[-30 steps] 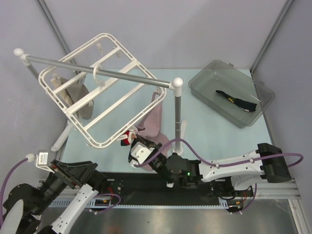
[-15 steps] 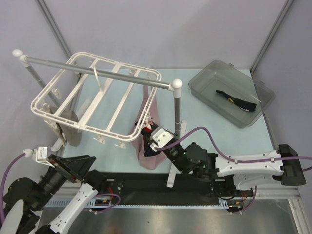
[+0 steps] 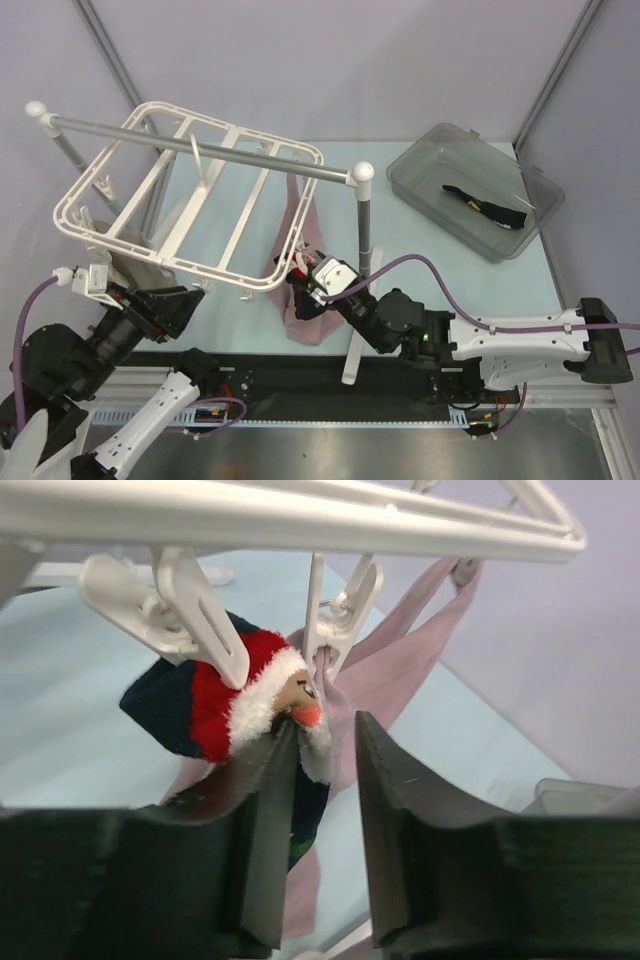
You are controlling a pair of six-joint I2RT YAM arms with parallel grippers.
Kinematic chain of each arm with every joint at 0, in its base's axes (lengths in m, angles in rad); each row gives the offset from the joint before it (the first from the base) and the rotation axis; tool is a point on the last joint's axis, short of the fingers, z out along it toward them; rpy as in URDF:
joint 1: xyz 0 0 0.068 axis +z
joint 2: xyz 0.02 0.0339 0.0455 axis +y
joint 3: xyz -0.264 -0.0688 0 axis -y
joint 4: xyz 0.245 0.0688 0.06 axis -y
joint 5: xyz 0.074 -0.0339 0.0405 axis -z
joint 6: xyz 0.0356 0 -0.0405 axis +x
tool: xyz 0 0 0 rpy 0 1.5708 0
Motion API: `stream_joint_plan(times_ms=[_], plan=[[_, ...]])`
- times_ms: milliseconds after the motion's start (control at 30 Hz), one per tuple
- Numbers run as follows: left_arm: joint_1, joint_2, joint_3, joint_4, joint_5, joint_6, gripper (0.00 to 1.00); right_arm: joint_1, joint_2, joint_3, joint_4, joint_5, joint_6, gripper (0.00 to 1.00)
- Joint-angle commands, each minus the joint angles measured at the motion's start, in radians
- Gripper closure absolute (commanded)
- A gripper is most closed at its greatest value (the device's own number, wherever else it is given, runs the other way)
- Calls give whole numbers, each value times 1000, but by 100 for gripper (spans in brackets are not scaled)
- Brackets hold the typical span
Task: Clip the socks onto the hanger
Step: Open the clamp at the hanger.
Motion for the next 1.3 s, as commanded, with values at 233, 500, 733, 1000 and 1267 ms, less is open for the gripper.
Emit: stream_joint_plan(times_ms=[233,500,733,1000,1267], plan=[[-5,69,88,34,-53,122,40,166,-70,113,-266,-1,163,33],[-5,88,74,36,-97,165,48,318,-65,143,-287,58,154,31],[-3,98,80,16,-115,174,60,333,-40,150,-261,68,141,29],[-5,62,135,-32,-86,113,59,333,87,117,102,-50,-41,18],[-5,9,183,-86,-42,36,49,300,407,187,588,-142,-345,1]])
